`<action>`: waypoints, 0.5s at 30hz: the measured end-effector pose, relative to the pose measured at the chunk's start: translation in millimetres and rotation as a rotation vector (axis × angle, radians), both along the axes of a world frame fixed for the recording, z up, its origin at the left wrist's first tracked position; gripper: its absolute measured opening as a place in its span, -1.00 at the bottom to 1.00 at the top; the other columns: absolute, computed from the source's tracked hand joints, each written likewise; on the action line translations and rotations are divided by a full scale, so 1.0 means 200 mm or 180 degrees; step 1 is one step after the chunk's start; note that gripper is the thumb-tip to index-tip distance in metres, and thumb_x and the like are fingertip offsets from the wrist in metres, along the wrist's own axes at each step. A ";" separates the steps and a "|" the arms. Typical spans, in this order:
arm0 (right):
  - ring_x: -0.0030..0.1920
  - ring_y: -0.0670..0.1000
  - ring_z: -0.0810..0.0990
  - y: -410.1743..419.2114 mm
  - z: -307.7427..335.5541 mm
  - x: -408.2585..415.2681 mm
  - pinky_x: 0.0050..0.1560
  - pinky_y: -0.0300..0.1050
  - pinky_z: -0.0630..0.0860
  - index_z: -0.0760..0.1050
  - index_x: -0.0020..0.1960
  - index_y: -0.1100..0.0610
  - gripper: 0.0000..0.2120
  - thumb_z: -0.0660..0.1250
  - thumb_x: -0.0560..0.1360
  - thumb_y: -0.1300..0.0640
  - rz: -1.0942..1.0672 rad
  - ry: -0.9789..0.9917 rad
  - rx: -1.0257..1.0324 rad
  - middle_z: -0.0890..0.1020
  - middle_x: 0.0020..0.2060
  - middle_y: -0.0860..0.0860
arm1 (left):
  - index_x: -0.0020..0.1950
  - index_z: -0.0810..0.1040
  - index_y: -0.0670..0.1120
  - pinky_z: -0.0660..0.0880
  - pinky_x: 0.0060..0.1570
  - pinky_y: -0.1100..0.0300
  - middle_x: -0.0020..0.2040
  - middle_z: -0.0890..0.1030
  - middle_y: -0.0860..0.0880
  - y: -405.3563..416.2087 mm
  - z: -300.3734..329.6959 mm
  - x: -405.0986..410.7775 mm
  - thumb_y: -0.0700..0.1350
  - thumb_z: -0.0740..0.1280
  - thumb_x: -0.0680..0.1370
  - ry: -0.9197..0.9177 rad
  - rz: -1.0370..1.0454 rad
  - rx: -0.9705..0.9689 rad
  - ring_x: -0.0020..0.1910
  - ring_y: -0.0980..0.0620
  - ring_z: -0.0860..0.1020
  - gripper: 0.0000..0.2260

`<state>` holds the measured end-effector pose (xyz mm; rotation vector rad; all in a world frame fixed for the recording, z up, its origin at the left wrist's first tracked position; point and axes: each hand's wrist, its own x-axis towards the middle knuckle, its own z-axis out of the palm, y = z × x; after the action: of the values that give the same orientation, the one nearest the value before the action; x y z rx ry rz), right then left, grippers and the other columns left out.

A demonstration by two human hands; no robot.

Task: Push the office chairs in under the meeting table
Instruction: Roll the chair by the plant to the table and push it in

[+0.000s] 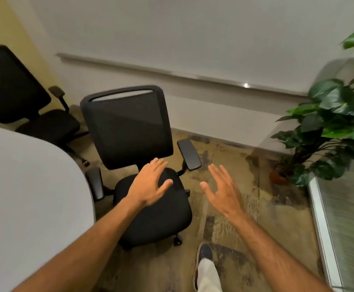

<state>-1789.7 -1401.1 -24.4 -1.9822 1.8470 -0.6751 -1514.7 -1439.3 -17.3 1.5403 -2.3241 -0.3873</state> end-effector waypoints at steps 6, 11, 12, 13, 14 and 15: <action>0.59 0.07 0.14 -0.64 -0.40 -0.14 0.55 0.04 0.13 0.29 0.56 0.13 -0.39 0.27 0.62 -0.14 0.0093 -0.0185 0.0504 0.35 0.55 0.05 | 0.59 0.24 -0.13 0.04 0.55 0.02 0.59 0.26 -0.09 -0.53 -0.27 -0.23 0.18 0.20 0.65 -0.0116 0.0169 0.0319 0.60 -0.04 0.09 -0.39; 0.52 0.13 0.28 -1.04 -0.82 -0.17 0.46 -0.14 0.16 0.29 0.54 0.14 -0.42 0.23 0.64 -0.15 0.0000 -0.0640 0.1215 0.38 0.50 0.12 | 0.60 0.20 -0.15 0.07 0.55 -0.02 0.60 0.24 -0.14 -0.90 -0.65 -0.42 0.17 0.21 0.65 -0.0002 0.0379 0.0695 0.59 -0.09 0.12 -0.38; 0.52 0.12 0.28 -1.10 -0.90 -0.16 0.48 -0.10 0.19 0.26 0.55 0.12 -0.41 0.24 0.63 -0.16 -0.0152 -0.0859 0.1467 0.35 0.52 0.11 | 0.61 0.18 -0.14 0.07 0.56 -0.01 0.61 0.22 -0.14 -0.95 -0.73 -0.46 0.16 0.21 0.66 0.0036 0.0427 0.0759 0.59 -0.08 0.12 -0.38; 0.52 0.11 0.29 -1.17 -1.00 -0.14 0.50 0.00 0.24 0.23 0.57 0.10 -0.38 0.25 0.63 -0.17 -0.0349 -0.1128 0.1797 0.32 0.55 0.09 | 0.62 0.17 -0.13 0.07 0.55 0.00 0.61 0.19 -0.14 -1.00 -0.83 -0.49 0.14 0.20 0.66 0.0076 0.0444 0.0816 0.59 -0.08 0.12 -0.39; 0.49 0.10 0.34 -1.24 -1.07 -0.12 0.47 0.07 0.31 0.24 0.57 0.10 -0.39 0.26 0.63 -0.15 -0.0573 -0.1457 0.2099 0.33 0.54 0.09 | 0.62 0.15 -0.14 0.07 0.55 0.01 0.62 0.16 -0.14 -1.05 -0.91 -0.52 0.11 0.18 0.68 0.0113 0.0429 0.0859 0.60 -0.08 0.11 -0.41; 0.42 0.09 0.42 -1.28 -1.14 -0.11 0.39 0.08 0.39 0.30 0.54 0.11 -0.43 0.28 0.63 -0.13 -0.0787 -0.1838 0.2354 0.40 0.50 0.09 | 0.62 0.15 -0.15 0.06 0.55 0.02 0.63 0.14 -0.14 -1.09 -0.97 -0.54 0.08 0.16 0.69 0.0155 0.0427 0.0894 0.60 -0.07 0.10 -0.44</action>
<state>-1810.8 -1657.2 -252.9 -0.9760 1.6436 -0.4579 -1623.7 -1656.6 -211.8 1.7803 -2.1864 -0.7339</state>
